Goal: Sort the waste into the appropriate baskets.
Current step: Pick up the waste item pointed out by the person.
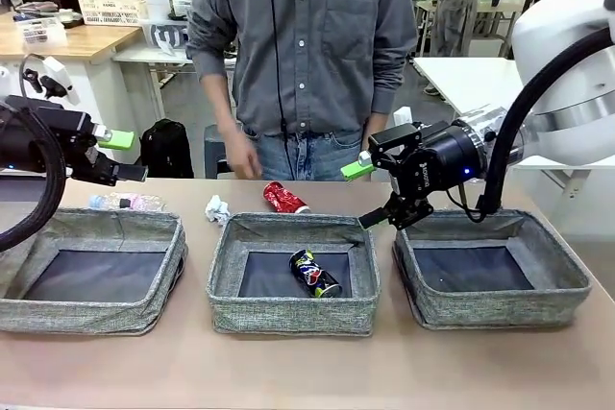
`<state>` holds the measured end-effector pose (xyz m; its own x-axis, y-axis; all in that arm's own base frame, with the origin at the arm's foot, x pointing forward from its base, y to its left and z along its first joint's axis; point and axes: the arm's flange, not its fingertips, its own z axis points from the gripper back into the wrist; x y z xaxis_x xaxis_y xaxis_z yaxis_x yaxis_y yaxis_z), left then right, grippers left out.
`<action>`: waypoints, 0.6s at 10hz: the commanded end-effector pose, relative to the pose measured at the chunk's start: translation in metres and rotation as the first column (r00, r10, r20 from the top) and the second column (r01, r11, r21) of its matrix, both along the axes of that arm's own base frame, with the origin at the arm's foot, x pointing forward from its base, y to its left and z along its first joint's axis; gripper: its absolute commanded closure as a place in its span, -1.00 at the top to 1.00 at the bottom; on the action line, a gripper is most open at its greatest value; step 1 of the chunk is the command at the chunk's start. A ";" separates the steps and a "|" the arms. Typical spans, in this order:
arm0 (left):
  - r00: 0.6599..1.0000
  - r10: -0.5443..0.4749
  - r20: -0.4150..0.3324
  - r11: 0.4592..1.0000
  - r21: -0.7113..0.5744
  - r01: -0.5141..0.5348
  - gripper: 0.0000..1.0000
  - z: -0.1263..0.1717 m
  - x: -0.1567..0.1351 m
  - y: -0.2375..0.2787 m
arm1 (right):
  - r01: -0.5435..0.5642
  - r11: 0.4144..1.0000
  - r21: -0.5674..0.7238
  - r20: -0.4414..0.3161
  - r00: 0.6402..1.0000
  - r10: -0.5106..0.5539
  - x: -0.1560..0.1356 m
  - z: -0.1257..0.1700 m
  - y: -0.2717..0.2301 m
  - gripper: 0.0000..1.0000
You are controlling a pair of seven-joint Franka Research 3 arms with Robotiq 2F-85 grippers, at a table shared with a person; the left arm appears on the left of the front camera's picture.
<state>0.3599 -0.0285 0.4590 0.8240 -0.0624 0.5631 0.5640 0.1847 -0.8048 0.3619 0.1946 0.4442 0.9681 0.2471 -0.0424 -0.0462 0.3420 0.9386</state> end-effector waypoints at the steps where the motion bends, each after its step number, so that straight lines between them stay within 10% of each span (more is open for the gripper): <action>1: 1.000 0.003 0.026 1.000 -0.026 -0.002 1.00 0.000 0.000 -0.003 | -0.008 1.000 -0.005 -0.009 1.000 0.008 0.001 0.001 -0.003 1.00; 6: 1.000 0.003 0.026 1.000 -0.026 -0.002 1.00 0.000 0.000 -0.003 | -0.008 1.000 -0.005 -0.009 1.000 0.008 0.001 0.001 -0.003 1.00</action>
